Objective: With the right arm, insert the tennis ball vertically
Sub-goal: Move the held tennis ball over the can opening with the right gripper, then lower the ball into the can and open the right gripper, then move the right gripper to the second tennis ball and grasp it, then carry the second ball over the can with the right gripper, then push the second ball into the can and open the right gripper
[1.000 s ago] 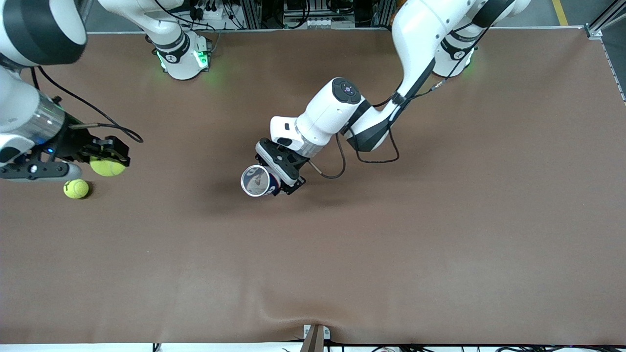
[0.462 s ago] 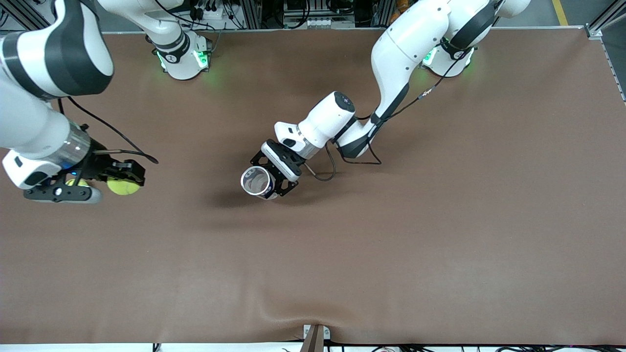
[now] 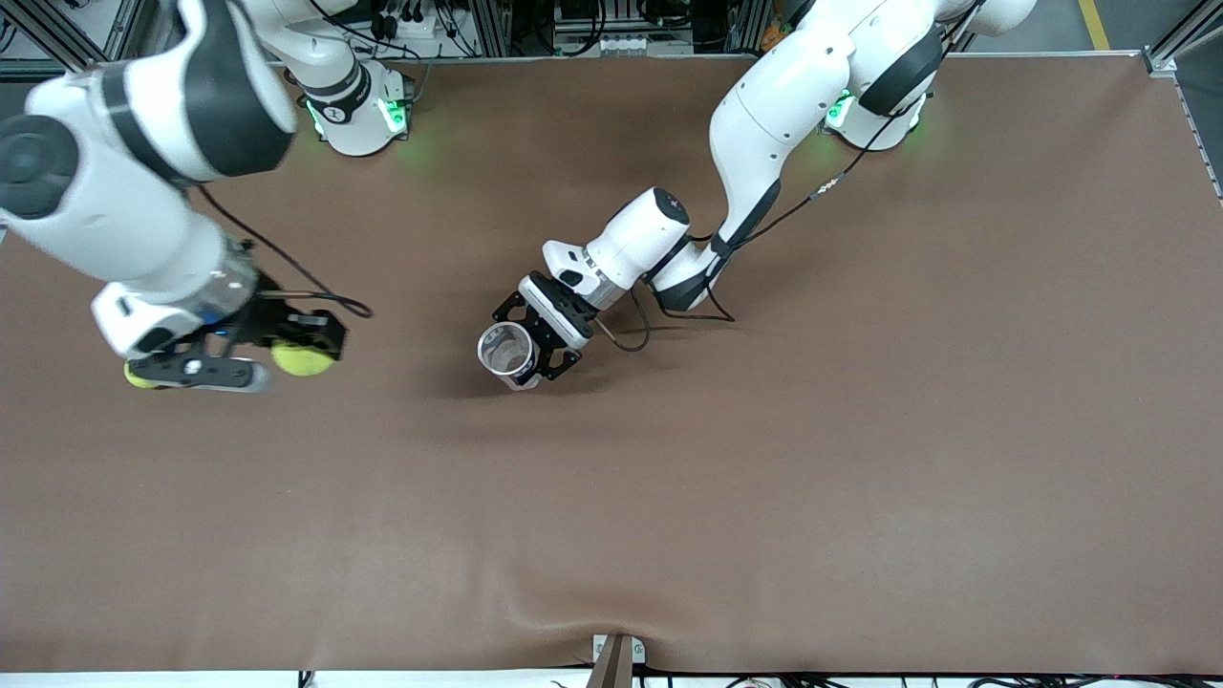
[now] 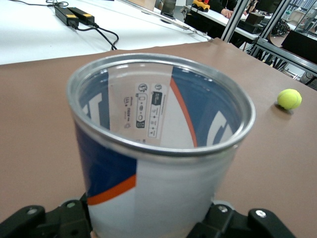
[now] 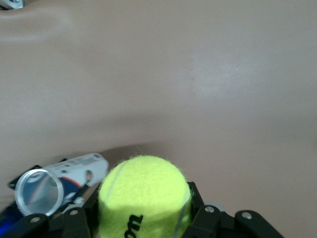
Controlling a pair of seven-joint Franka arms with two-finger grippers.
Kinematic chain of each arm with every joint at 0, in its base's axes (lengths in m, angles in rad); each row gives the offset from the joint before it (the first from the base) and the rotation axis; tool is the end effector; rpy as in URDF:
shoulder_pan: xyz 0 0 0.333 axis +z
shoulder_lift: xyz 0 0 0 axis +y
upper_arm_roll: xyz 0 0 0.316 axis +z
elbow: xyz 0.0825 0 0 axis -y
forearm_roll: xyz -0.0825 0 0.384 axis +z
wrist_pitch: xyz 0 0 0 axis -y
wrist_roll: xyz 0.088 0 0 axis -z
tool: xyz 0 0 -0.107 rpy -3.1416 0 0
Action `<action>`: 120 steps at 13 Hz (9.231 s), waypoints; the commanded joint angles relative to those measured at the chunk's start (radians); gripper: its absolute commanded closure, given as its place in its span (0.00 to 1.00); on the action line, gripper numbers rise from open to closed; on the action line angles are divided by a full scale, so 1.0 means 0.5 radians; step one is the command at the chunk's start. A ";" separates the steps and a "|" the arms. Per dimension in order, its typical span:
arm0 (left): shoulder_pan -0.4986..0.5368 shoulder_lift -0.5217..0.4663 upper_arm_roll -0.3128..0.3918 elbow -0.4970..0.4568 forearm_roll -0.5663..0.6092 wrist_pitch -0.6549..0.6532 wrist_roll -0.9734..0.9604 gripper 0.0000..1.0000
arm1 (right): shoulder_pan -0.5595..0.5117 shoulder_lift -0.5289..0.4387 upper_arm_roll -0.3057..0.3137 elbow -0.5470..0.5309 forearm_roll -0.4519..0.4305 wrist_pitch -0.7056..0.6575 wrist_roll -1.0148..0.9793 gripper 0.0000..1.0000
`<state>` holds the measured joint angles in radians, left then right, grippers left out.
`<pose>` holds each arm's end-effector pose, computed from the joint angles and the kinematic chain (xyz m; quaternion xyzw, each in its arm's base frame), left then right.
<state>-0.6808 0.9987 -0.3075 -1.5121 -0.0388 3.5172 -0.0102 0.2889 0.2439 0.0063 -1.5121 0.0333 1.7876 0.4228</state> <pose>0.4696 -0.5775 0.2097 0.8213 -0.2772 0.3932 0.3065 0.6119 0.1886 0.5260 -0.9975 0.0672 -0.0088 0.0215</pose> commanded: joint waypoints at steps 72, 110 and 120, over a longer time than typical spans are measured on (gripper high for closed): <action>-0.289 0.086 0.339 0.104 -0.021 0.037 0.119 0.10 | -1.624 0.411 -0.037 -0.982 -0.131 1.542 -2.104 0.00; -0.326 0.086 0.336 0.104 -0.082 0.037 0.097 0.07 | 0.130 -0.019 0.199 -0.250 0.114 0.032 0.644 1.00; -0.326 0.089 0.336 0.104 -0.082 0.037 0.097 0.06 | 0.337 0.215 0.196 -0.262 0.093 0.370 0.922 1.00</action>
<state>-0.8325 1.0292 -0.1468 -1.4812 -0.0571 3.5332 0.0371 0.4578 0.3498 0.1137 -1.6628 0.0736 1.9901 0.8761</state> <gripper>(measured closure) 0.057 0.335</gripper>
